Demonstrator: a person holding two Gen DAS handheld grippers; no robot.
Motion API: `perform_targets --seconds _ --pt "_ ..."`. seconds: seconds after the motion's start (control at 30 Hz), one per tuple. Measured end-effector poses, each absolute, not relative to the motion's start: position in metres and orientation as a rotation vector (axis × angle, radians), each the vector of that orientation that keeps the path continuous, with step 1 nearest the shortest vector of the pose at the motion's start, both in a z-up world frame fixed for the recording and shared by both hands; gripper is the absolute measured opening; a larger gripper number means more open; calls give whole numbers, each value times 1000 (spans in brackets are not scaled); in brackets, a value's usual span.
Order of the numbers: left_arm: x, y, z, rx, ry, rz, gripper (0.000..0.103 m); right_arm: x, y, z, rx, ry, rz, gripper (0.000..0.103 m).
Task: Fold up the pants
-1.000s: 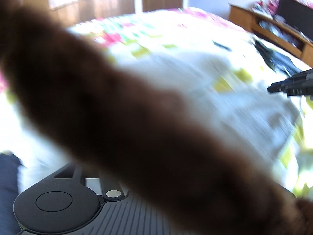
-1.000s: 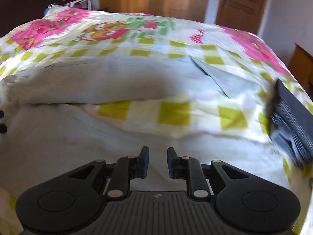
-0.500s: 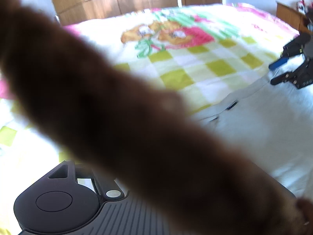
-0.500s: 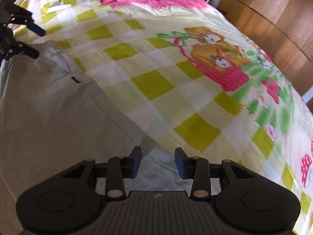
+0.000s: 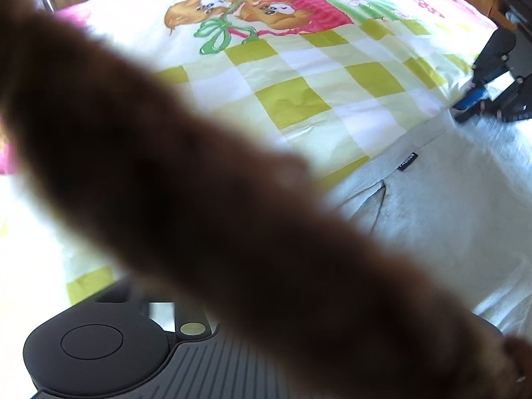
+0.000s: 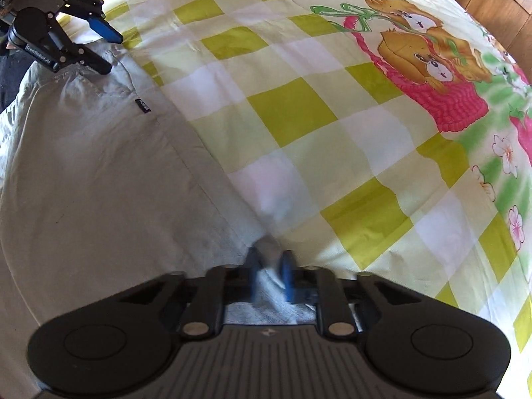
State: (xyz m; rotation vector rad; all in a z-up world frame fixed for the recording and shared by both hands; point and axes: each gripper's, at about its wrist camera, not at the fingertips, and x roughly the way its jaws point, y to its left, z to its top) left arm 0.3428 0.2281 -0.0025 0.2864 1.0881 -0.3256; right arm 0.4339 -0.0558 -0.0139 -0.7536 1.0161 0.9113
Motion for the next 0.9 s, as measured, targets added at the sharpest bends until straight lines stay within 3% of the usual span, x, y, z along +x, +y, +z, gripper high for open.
perform_targets --seconds 0.07,0.23,0.4,0.6,0.9 --pt "338 223 -1 322 1078 -322 17 424 -57 -10 -751 986 895 20" --pt "325 212 0 383 1037 -285 10 401 -70 15 -676 866 816 19" --pt "291 200 35 424 925 -267 8 352 -96 75 -583 721 771 19" --pt "195 186 94 399 756 -294 7 228 -134 128 -515 605 717 19" --pt "72 171 35 301 856 -278 6 92 -133 49 -453 818 796 19"
